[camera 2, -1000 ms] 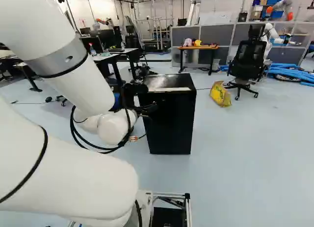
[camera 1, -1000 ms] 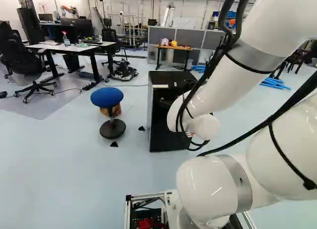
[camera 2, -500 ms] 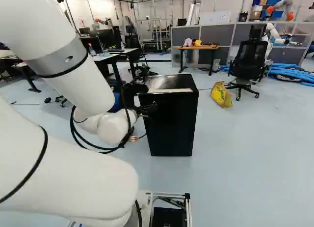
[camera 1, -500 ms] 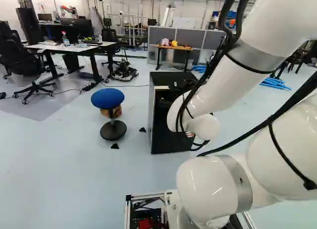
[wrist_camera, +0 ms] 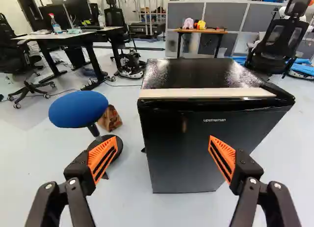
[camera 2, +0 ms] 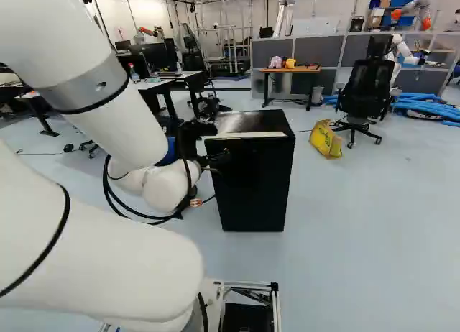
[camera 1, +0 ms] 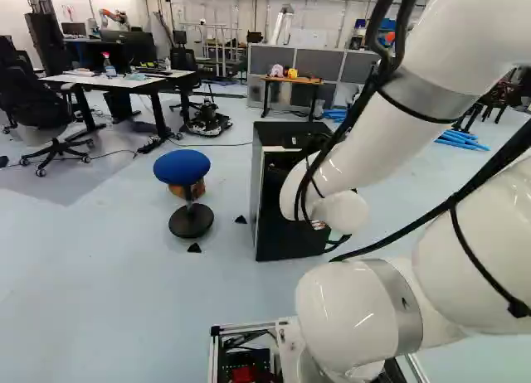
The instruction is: Grab a drink from the fridge
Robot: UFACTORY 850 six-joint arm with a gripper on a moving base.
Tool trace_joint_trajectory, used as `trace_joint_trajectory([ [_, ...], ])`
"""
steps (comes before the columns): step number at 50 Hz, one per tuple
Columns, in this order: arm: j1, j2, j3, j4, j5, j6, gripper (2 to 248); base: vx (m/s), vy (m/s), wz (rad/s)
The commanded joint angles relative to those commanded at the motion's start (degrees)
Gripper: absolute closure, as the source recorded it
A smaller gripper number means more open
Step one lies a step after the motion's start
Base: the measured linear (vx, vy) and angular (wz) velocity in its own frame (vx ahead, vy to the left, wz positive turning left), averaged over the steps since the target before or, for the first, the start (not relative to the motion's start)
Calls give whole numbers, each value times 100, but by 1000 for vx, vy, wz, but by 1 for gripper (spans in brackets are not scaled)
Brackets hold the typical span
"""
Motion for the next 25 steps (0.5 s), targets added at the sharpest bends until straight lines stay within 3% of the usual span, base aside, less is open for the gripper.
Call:
trace_joint_trajectory([
  [25,0,0,0,0,0,0,3,31,25,-6],
])
